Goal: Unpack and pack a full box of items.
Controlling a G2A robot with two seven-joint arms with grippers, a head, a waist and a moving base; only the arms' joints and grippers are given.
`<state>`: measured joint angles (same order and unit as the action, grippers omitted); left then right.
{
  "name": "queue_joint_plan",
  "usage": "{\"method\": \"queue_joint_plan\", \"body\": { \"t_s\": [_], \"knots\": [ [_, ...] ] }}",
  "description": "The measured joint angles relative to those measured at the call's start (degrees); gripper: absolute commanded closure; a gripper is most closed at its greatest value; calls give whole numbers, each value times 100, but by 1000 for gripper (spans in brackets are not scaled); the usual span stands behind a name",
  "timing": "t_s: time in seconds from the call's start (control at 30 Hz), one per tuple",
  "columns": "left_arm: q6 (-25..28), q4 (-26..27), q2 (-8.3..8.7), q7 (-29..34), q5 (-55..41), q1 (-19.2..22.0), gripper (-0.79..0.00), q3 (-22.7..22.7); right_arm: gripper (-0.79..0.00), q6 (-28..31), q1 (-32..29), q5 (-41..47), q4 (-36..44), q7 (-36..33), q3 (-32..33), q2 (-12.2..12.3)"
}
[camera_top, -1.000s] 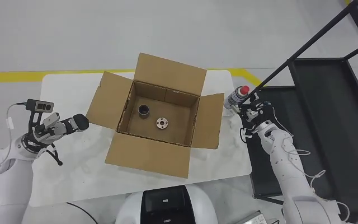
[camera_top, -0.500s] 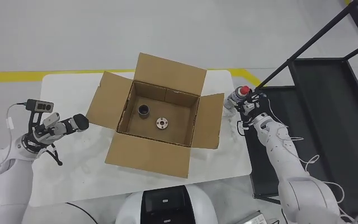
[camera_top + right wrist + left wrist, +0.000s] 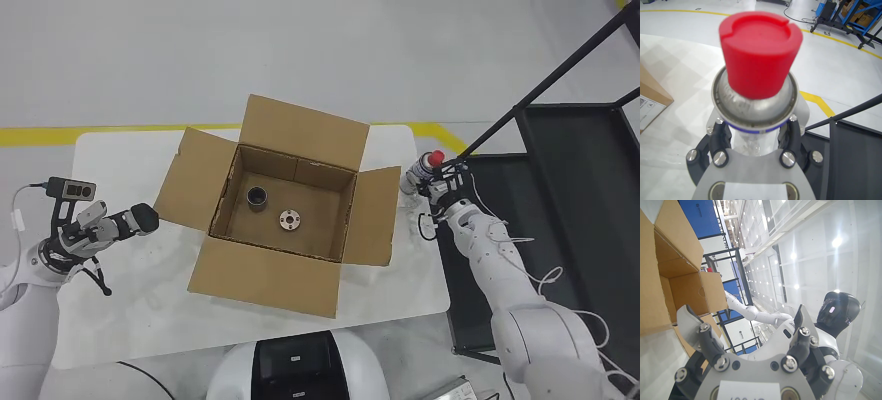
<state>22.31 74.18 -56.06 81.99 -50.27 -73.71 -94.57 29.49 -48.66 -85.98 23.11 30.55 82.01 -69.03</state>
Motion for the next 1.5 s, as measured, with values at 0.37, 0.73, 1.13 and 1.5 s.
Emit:
{"method": "queue_joint_plan", "body": {
  "t_s": [0.37, 0.73, 1.13, 1.5],
  "knots": [
    [0, 0, 0, 0, 0, 0, -785, 0, 0, 187, -269, 163, 680, 957, 160, 159],
    [0, 0, 0, 0, 0, 0, -785, 0, 0, -612, -1815, 35, 4192, 501, 1221, 529],
    [0, 0, 0, 0, 0, 0, -785, 0, 0, -1161, -2868, 181, 5806, -557, 2088, 636],
    [0, 0, 0, 0, 0, 0, -785, 0, 0, 1086, -3449, 1866, 7867, -1948, 1522, 644]
  ]
}}
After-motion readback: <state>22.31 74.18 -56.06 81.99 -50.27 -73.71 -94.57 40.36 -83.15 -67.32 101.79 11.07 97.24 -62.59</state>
